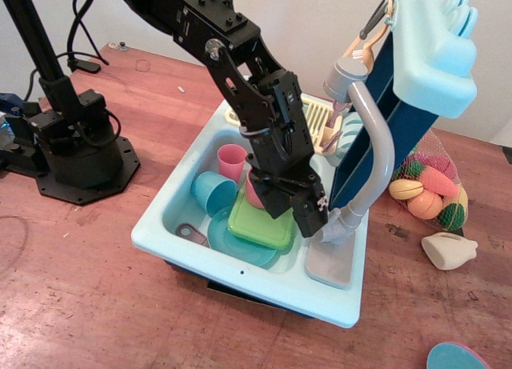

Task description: Turn lever vertical to front

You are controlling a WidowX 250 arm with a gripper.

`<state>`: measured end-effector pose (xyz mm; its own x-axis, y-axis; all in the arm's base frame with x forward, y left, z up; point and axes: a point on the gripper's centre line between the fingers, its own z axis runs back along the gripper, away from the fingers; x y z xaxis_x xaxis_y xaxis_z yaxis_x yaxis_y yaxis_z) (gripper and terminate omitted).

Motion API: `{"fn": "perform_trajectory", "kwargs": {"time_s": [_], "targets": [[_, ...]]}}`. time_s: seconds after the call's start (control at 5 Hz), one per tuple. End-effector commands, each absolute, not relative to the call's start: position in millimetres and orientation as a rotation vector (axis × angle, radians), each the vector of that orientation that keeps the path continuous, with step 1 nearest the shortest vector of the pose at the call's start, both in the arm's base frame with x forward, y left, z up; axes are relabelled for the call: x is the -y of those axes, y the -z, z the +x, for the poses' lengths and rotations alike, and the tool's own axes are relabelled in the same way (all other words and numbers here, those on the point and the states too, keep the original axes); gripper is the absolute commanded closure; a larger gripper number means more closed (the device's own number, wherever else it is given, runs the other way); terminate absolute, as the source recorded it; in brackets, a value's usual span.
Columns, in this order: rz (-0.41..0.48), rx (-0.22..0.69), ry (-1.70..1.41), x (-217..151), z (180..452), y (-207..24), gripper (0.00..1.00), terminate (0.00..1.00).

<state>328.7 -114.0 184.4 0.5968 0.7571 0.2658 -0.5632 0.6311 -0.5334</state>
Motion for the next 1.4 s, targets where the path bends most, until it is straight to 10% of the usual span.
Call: {"fn": "perform_trajectory", "kwargs": {"time_s": [0.0,1.2], "targets": [[-0.422,0.503,-0.793,114.0,328.7,-184.4,0.00,0.00],[-0.403,0.523,-0.778,107.5,365.6,-187.2,0.00,0.00]]}}
